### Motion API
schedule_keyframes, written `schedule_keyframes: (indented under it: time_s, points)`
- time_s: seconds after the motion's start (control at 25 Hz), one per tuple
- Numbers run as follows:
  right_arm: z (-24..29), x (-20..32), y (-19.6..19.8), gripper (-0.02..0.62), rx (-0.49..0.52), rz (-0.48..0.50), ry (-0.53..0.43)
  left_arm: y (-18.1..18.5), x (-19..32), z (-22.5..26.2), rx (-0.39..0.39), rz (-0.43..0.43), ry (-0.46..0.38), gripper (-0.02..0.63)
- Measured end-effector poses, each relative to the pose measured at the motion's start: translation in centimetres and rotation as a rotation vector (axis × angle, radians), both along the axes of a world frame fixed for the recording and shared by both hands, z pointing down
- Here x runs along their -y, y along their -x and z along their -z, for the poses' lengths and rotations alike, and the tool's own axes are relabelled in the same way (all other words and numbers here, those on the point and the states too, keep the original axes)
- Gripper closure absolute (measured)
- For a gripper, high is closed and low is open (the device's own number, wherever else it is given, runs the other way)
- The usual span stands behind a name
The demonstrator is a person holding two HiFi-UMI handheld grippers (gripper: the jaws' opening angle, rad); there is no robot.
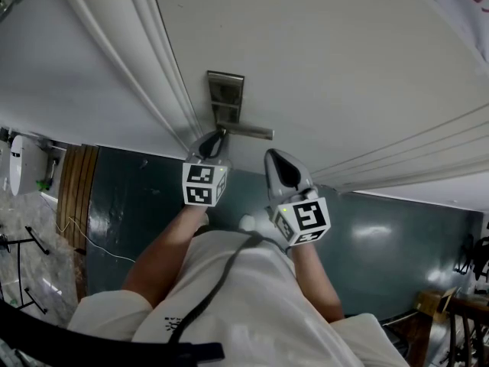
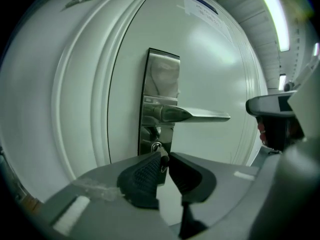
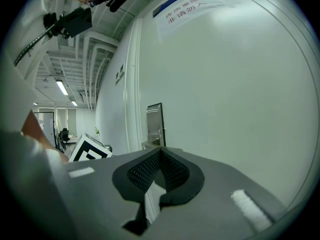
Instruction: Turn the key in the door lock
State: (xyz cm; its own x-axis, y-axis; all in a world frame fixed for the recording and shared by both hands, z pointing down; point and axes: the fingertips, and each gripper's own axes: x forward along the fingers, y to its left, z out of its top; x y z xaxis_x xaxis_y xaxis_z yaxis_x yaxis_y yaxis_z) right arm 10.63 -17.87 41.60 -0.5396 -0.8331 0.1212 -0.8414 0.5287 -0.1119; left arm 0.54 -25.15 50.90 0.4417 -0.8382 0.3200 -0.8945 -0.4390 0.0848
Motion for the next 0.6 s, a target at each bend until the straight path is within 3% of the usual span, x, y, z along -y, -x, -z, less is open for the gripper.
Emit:
schedule_keyframes:
  time_s: [0.6]
  points:
    - [0.13,0.08,0.11,0.588,-0.004,0.000,-0.010,0.40,0.07,-0.25,-0.196,0.032,0.095,0.554]
